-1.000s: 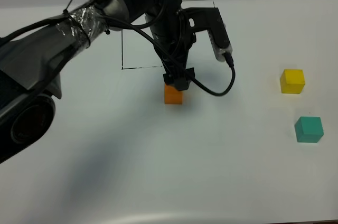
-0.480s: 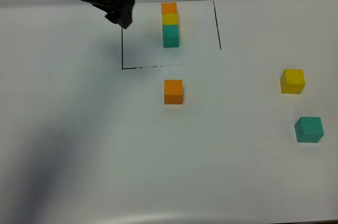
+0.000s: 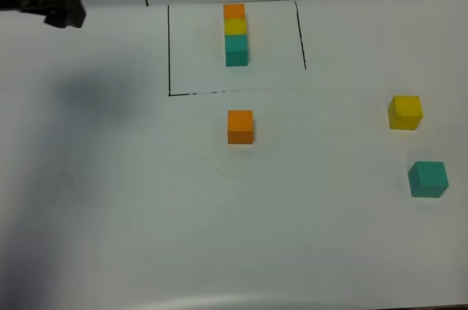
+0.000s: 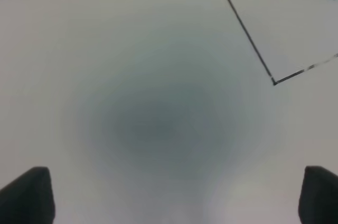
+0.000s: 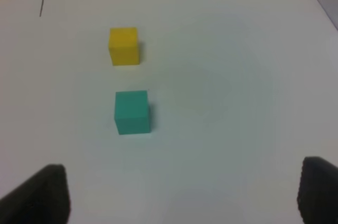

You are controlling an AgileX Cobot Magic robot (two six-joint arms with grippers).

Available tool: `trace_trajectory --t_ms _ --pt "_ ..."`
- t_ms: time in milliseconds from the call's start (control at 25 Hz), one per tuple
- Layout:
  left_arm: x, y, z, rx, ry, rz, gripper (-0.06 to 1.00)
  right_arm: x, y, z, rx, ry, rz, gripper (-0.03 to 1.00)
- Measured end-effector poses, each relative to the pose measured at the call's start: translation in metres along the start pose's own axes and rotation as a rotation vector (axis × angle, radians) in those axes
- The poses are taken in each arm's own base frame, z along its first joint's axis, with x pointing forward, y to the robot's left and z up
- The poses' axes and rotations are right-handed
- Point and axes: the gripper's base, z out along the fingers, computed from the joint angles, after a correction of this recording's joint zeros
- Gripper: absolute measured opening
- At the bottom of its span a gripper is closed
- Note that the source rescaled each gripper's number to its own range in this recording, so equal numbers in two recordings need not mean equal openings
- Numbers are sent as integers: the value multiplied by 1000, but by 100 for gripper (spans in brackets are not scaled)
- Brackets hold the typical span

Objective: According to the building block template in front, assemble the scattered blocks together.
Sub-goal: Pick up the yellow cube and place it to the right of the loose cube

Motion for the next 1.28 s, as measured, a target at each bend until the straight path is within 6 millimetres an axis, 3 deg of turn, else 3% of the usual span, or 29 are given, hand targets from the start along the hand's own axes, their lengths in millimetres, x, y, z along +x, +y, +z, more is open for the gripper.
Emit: trace_trajectory --t_ms 360,720,1000,1280 --pt "74 -1 -64 -154 -18 -170 94 0 0 0 0 0 0 75" --pt "153 -22 -125 -172 -120 -267 94 0 0 0 0 0 0 75" --pt "210 -42 -152 -132 -184 -342 93 0 0 0 0 0 0 75" --pt "266 -61 -150 -83 -198 -372 92 0 0 0 0 0 0 75"
